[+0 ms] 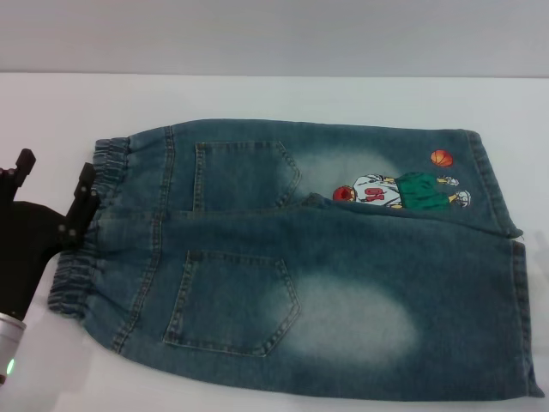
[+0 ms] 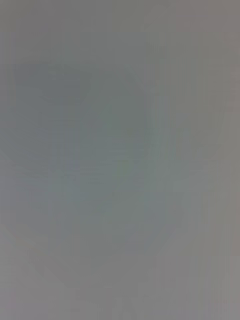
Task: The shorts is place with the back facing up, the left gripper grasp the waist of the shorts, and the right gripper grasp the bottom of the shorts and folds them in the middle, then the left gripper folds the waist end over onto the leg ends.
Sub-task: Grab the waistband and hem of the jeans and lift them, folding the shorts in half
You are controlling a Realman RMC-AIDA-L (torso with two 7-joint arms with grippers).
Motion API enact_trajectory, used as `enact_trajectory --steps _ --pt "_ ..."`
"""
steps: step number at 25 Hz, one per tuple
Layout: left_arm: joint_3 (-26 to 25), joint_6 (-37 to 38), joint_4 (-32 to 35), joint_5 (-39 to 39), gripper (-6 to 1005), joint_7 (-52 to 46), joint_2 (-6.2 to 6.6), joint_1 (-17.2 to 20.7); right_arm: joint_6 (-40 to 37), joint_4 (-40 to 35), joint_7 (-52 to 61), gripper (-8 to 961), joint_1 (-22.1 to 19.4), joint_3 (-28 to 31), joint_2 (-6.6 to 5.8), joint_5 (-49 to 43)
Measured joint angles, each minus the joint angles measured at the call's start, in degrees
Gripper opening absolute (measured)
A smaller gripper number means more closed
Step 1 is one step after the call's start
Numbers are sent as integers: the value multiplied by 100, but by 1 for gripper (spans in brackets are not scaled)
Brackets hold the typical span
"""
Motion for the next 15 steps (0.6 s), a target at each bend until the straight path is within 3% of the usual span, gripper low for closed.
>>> enact_trajectory --steps 15 --pt "125 -82 -167 36 712 -86 22 -25 -36 102 63 686 57 -12 -10 -1"
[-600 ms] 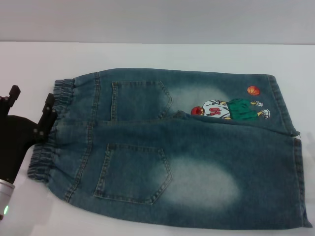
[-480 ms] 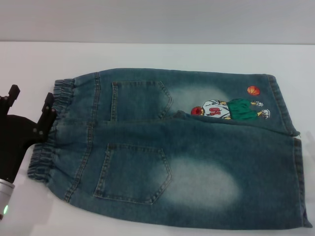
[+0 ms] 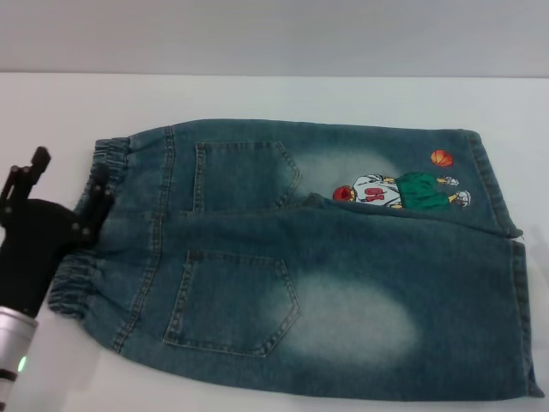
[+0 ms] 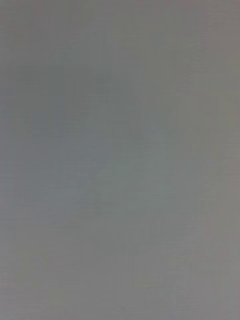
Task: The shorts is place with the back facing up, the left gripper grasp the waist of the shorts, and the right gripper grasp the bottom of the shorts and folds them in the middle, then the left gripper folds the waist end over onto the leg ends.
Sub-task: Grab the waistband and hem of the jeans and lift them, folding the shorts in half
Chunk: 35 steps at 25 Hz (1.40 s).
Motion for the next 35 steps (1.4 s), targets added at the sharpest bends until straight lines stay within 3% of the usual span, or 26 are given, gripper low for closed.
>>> enact_trajectory --steps 9,12,18,21,25,29,33,34,35 --pt "44 -84 -190 1 711 -18 7 -113 -146 60 558 685 47 -141 -77 38" --pt "-28 -877 -792 7 711 31 86 -125 -405 149 863 685 97 -140 -146 39" --pt "-346 -2203 -1899 7 710 127 285 -100 -1425 939 1846 685 139 -322 -601 -139" --pt "-559 -2759 -2459 8 710 502 323 11 -2437 2009 1979 685 -115 -319 -809 -390" --pt "-951 -3559 -3435 8 710 1119 333 393 -5226 4612 2269 685 -792 -274 -1047 -1215" --pt "-1506 -4937 -4647 7 709 1456 377 861 -8103 7061 2608 685 -1342 -268 -1036 -1992" --pt "-2259 -6300 -5502 8 709 1966 122 1308 -9950 8260 2892 685 -1483 -489 -1006 -2237" --pt "-2259 -6300 -5502 8 709 1966 122 1308 -10359 8491 2897 685 -1481 -564 -1006 -2198" --pt "-2585 -6957 -5838 -3 709 2116 37 1450 -10825 8697 2885 685 -1474 -638 -1002 -2125"
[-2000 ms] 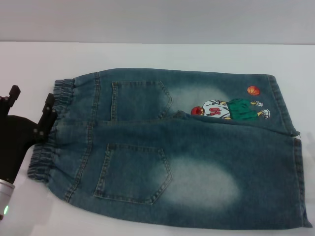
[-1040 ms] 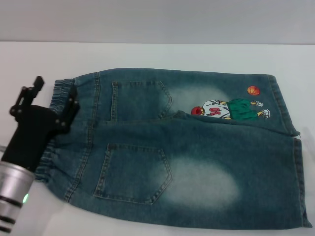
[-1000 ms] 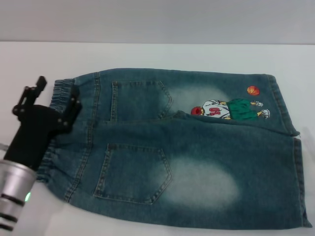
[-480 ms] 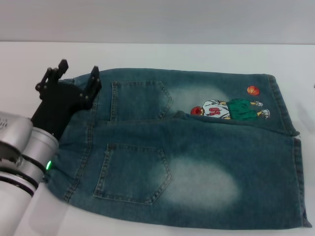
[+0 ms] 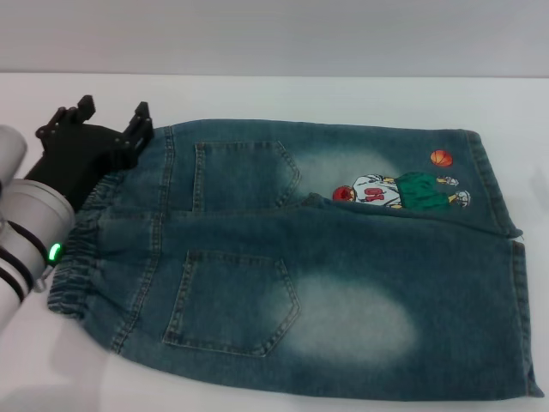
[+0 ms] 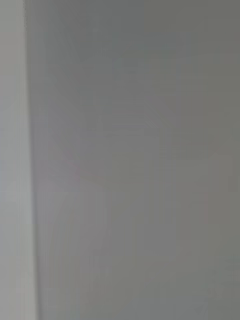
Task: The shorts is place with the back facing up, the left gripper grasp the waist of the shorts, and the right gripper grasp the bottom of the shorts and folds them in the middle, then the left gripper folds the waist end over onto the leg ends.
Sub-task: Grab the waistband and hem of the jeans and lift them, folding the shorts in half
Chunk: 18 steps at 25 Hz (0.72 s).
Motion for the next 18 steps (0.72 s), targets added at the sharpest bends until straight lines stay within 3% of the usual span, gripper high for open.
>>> enact_trajectory --steps 5,8,10,13,18 --pt "-385 -845 -245 -24 710 -58 0 -25 -2200 887 -879 685 329 -29 8 1229" --pt "-559 -1212 -331 -27 710 -81 -6 -56 -3002 1261 -2106 685 536 366 132 2494" --pt "-722 -1669 -485 -28 710 -103 -5 -85 -3256 1418 -2644 685 574 593 309 2982" --pt "-1040 -2560 -820 -29 710 -148 -10 -91 -3881 1806 -2938 685 578 777 551 3108" --pt "-1460 -3432 -1063 17 710 -245 -20 -89 -4745 2409 -2946 685 545 777 607 2816"
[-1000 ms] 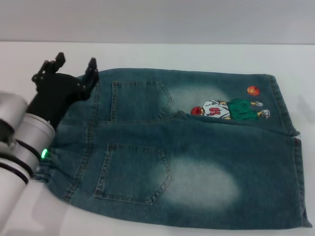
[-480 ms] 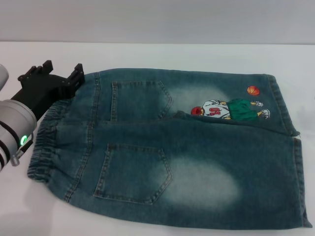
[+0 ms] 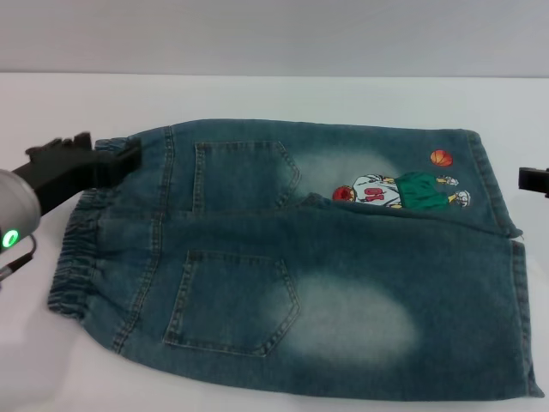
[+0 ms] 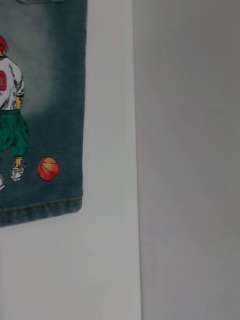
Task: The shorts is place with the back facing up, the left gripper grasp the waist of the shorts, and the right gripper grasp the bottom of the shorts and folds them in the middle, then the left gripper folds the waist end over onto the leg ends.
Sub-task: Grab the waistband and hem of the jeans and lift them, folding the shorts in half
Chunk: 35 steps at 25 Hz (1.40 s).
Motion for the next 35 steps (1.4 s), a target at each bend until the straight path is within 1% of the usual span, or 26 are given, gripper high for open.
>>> enact_trajectory --steps 2,5,9,13,17,19,23,26,35 --pt "-217 -404 -24 6 710 -62 5 -49 -118 107 -1 684 -21 -23 26 -18" --pt "-502 -923 -4 47 710 -105 19 -119 -246 169 -2 684 -52 -39 100 -24" --pt "-788 -1469 -197 74 710 -99 26 -30 -486 180 -4 684 -74 -81 162 -36" --pt "-1132 -2184 -452 182 710 -104 22 39 -627 181 -5 684 -175 -39 270 -88" --pt "-1405 -2675 -553 390 709 -296 16 68 -640 116 41 684 -216 16 298 -89" --pt "-1538 -3072 -627 527 709 -476 20 52 -639 49 89 684 -210 19 302 -89" --pt "-1604 -3754 -800 842 709 -815 21 14 -646 -37 144 684 -208 21 307 -90" --pt "-1574 -4103 -819 927 709 -952 16 -26 -621 -60 187 684 -189 23 304 -112" --pt "-1442 -4362 -746 1017 709 -1117 8 -153 -562 -212 192 684 3 23 296 -268"
